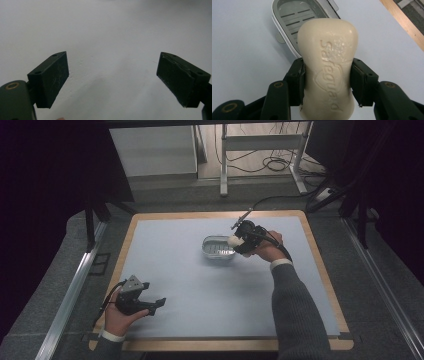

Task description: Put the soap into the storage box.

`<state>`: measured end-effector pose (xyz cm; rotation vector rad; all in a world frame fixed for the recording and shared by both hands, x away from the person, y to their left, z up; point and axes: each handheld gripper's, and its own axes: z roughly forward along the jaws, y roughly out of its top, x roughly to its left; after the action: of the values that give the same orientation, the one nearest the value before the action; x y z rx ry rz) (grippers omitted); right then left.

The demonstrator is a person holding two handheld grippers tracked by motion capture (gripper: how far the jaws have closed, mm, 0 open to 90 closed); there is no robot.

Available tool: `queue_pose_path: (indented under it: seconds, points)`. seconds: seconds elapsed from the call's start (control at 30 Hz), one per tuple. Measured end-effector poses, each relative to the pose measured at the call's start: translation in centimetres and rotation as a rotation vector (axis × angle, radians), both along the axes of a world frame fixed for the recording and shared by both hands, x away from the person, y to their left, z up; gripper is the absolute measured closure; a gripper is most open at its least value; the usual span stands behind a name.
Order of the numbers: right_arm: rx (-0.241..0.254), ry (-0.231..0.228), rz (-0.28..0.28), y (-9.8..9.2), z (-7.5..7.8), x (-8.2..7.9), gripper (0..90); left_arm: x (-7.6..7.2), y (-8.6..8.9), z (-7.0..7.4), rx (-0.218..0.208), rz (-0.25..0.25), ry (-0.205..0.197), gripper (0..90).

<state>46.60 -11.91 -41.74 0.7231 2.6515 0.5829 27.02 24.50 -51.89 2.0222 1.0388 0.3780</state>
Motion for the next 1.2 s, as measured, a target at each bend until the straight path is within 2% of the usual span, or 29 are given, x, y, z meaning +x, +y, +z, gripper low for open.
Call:
queue_pose_path:
  seconds: [0.7, 0.97, 1.03, 1.13, 1.2]
  points:
    - [-0.006, 0.019, 0.025, 2.2, -0.5, 2.0, 49.3, 0.1, 0.0, -0.2, 0.007, -0.005, -0.001, 11.2]
    - [-0.025, 0.011, 0.052, 3.2, -0.5, 2.7, 49.3, 0.1, -0.1, -0.2, 0.009, -0.007, -0.001, 11.1]
    - [-0.015, 0.009, 0.061, 3.5, -0.5, 2.8, 49.4, 0.1, 0.0, -0.2, 0.010, -0.007, -0.001, 11.1]
    - [-0.017, 0.027, 0.083, 4.2, -0.9, 3.1, 49.3, 0.1, 0.0, -0.2, 0.012, -0.008, -0.002, 11.1]
    - [-0.020, 0.022, 0.084, 4.4, -0.9, 3.2, 49.3, 0.1, 0.0, -0.2, 0.011, -0.008, -0.001, 11.1]
